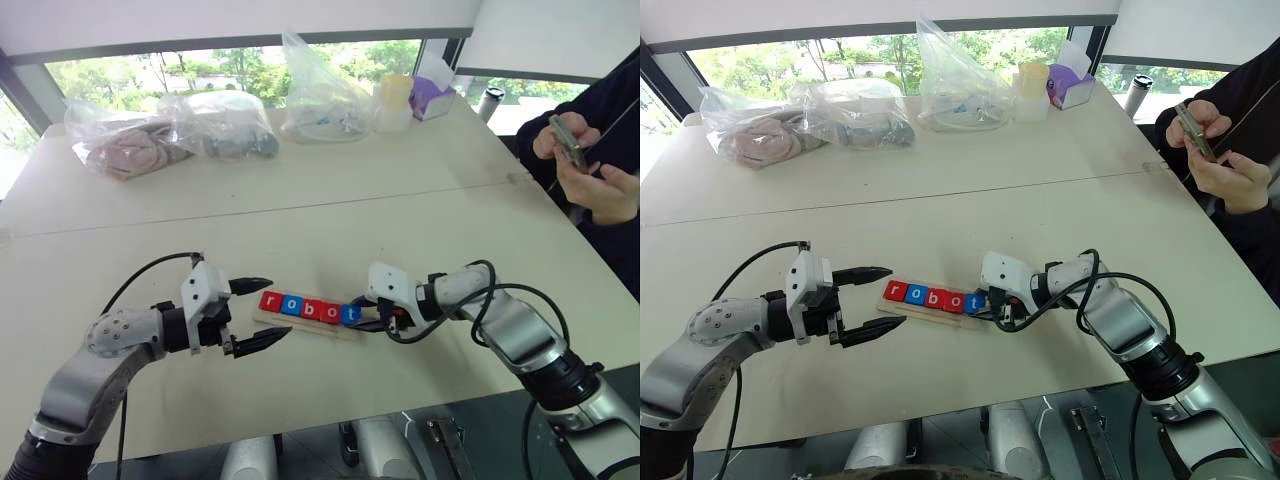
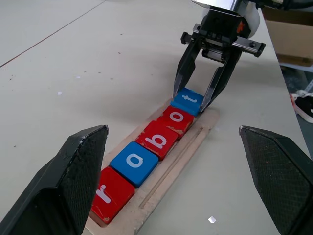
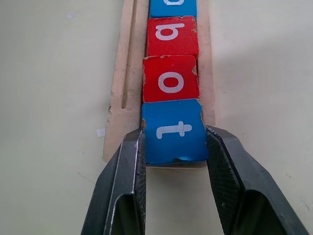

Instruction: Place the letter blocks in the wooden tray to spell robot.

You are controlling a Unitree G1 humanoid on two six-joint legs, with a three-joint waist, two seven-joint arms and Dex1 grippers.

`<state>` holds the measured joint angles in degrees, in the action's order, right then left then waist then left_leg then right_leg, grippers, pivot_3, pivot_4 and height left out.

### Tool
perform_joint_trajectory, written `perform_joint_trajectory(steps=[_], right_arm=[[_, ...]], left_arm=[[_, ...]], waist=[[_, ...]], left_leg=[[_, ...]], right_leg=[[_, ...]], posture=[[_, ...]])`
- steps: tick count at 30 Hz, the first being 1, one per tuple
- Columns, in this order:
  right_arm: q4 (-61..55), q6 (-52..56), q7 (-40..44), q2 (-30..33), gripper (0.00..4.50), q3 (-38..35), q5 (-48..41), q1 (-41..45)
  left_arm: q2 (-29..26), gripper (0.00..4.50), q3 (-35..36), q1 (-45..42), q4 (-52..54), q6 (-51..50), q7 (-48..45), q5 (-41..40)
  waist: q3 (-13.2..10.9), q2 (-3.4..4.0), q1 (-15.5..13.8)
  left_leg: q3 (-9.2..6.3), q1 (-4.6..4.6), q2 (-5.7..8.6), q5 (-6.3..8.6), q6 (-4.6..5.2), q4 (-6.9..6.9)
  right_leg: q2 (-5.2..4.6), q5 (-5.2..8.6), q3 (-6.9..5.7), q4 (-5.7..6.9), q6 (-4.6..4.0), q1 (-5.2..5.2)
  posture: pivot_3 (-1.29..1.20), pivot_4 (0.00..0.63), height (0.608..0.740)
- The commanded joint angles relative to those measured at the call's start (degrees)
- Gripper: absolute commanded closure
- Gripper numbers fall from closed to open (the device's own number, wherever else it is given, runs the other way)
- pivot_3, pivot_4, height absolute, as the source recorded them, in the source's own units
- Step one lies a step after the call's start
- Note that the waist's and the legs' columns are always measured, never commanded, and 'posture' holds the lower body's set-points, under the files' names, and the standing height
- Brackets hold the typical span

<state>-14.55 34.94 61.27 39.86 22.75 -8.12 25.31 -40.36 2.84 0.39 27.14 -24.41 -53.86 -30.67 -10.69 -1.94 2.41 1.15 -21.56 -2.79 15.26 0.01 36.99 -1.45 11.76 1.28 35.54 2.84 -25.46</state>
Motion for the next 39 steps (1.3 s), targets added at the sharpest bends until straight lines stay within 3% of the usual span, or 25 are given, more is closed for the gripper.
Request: perform_joint_trajectory(steps=[1, 35, 39], right_arm=[[-2.37, 1.17, 0.37, -0.22, 3.35, -0.05, -0.68, 0.68], [-2.51, 5.67, -1.87, -2.22, 3.35, 0.44, -0.76, 2.17], [-2.73, 5.88, -1.68, -2.11, 1.39, 0.45, -0.89, 2.28]], left_arm=[[0.13, 0.0, 0.41, 0.27, 1.94, 0.34, 0.21, -0.75], [0.68, 0.0, -0.11, -0.04, 1.8, 0.19, 1.09, -0.61], [0.67, 0.0, -0.1, -0.02, 1.81, 0.21, 1.1, -0.62]], waist=[[0.0, 0.0, 0.0], [-0.01, 0.01, 0.06], [-0.01, 0.02, 0.05]], left_leg=[[0.0, 0.0, 0.0, 0.0, 0.0, 0.0], [0.0, -0.04, -0.02, 0.01, -0.02, -0.03], [0.01, -0.07, -0.02, 0.02, -0.03, -0.04]], right_leg=[[0.0, 0.0, 0.0, -0.01, 0.0, 0.0], [-0.01, 0.0, -0.02, -0.17, 0.0, 0.0], [-0.02, 0.0, -0.02, -0.2, 0.0, -0.01]], posture=[[0.0, 0.15, 0.74], [0.0, 0.15, 0.74], [0.0, 0.15, 0.74]])
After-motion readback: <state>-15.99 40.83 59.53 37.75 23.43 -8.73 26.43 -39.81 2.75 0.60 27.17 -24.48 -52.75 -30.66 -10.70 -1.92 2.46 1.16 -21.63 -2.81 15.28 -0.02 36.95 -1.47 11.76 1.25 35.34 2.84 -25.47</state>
